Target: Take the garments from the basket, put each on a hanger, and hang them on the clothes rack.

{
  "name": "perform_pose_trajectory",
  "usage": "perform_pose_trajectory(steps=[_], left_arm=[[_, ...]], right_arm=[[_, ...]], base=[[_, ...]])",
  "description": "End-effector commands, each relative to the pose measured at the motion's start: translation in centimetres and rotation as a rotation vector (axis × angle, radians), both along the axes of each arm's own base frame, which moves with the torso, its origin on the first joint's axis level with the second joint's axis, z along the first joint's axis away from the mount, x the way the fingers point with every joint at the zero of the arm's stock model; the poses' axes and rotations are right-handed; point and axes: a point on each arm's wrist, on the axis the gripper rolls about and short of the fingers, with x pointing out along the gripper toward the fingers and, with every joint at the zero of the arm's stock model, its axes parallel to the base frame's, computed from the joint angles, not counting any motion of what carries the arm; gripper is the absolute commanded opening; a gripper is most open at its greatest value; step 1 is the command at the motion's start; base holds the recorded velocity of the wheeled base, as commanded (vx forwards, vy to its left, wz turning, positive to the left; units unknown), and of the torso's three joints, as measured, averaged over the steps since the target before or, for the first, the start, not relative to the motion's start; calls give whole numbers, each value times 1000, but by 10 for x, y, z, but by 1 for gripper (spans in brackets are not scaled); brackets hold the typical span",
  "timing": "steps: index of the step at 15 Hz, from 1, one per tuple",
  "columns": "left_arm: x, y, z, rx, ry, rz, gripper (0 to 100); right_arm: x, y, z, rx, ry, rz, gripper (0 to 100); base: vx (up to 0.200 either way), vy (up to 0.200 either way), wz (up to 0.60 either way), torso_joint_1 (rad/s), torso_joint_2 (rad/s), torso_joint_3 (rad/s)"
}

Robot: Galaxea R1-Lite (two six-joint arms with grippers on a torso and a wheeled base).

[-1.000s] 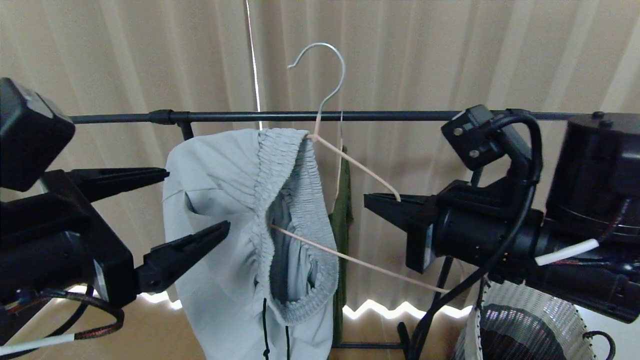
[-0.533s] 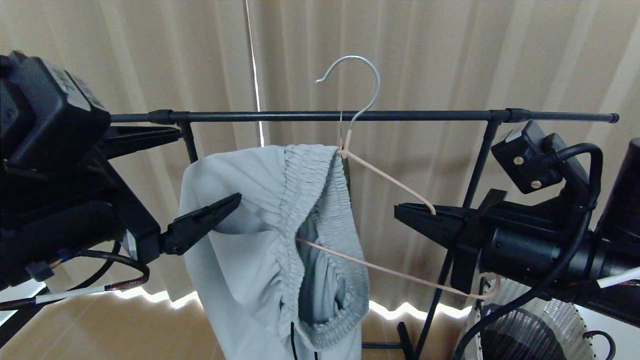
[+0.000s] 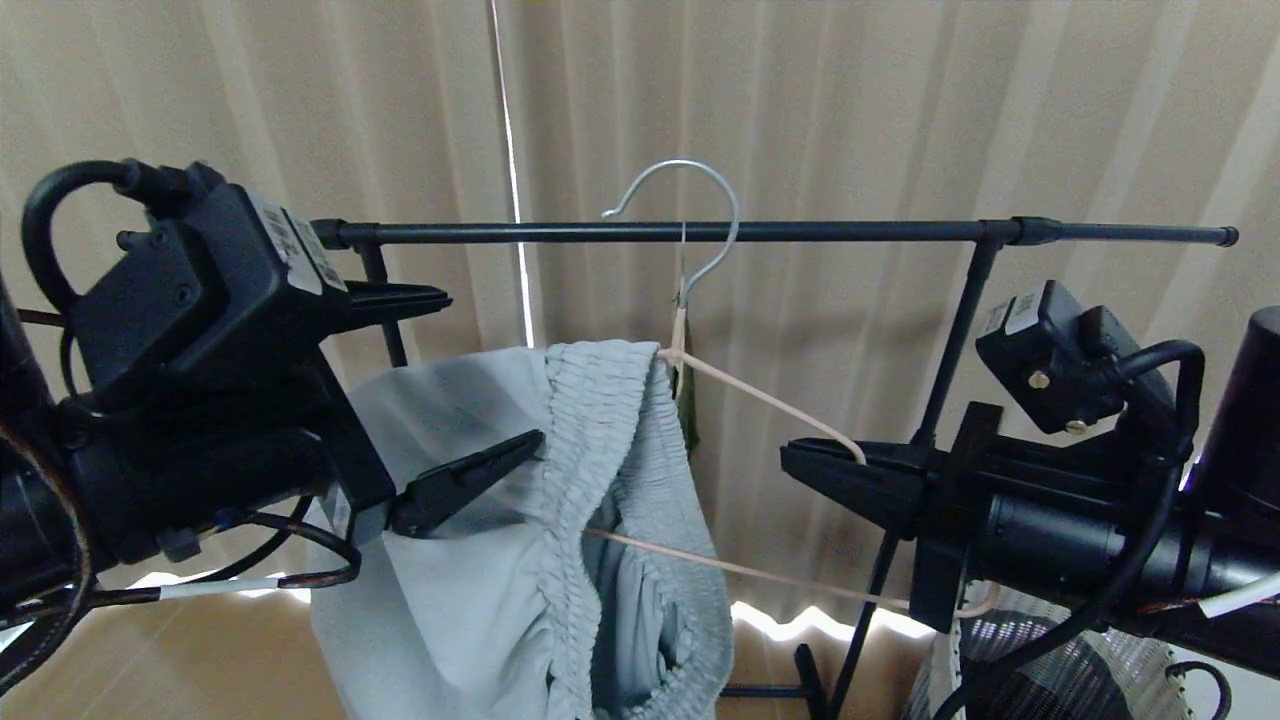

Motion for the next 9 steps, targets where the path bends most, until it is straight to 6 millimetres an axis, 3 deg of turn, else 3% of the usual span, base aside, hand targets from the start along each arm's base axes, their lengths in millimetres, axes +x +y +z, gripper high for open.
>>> perform_pose_trajectory(steps=[1,6,7,9], left_arm=[[7,-5,-6,17,27,1,100],[9,-6,-6,34,12,-3,100],[9,-6,-7,38,10,-4,0],[8,-6,-8,41,11,-4,0]], right_arm=[[-1,0,-2,8,-11,33,0],[-4,0,-9,-35,-53,93,0],[-5,0,-8,-31,-57,101,0],[-5,-1,-8,-29,-55,110,0]], base=[[0,0,0,0,0,0],[0,0,0,0,0,0],[0,0,0,0,0,0],[0,0,0,0,0,0]])
